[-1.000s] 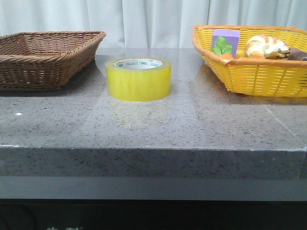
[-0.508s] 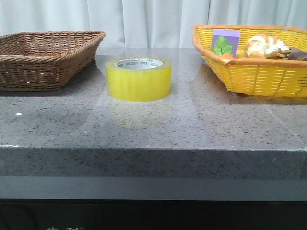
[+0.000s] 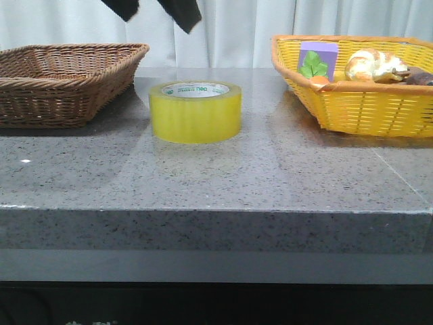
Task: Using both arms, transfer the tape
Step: 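Open the right gripper and withdraw it from the tape roll, then lower the left gripper into the tape roll and grasp its rim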
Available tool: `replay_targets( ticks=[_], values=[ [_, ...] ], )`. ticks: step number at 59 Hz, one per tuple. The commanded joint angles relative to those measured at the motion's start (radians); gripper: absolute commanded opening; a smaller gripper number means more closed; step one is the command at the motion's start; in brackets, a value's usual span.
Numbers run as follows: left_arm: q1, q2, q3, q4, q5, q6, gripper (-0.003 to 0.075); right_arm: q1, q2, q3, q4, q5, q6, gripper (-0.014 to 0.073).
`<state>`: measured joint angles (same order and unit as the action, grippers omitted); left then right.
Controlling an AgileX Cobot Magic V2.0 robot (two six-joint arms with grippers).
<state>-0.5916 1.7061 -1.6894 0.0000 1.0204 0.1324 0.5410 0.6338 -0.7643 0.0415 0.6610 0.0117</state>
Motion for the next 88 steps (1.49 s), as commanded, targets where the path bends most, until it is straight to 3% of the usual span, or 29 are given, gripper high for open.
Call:
replay_targets(
  ticks=[1, 16, 42, 48, 55, 65, 88],
  values=[
    [0.021, 0.024, -0.095, -0.043, -0.006, 0.03, 0.0587, -0.003, -0.003, -0.024, 0.002, -0.069, -0.001, 0.039],
    [0.024, 0.172, -0.213, -0.033, 0.008, 0.051, 0.0587, -0.003, -0.003, -0.024, 0.002, -0.069, -0.001, 0.039],
    [0.041, 0.287, -0.237, 0.0, -0.002, 0.051, 0.0578, -0.003, -0.003, -0.024, 0.002, -0.069, -0.001, 0.039],
    [0.042, 0.288, -0.237, -0.016, -0.002, 0.051, 0.0492, -0.003, -0.003, -0.024, 0.002, -0.069, -0.001, 0.039],
    [0.042, 0.288, -0.237, -0.016, 0.012, 0.051, 0.0279, -0.003, -0.003, -0.024, 0.002, -0.069, -0.001, 0.039],
    [0.042, 0.286, -0.237, -0.016, 0.03, 0.051, 0.0111, -0.003, -0.003, -0.024, 0.002, -0.069, -0.001, 0.039],
    [0.042, 0.285, -0.408, -0.032, 0.129, 0.049, 0.0092, -0.003, -0.003, -0.024, 0.002, -0.069, -0.001, 0.039]
  ],
)
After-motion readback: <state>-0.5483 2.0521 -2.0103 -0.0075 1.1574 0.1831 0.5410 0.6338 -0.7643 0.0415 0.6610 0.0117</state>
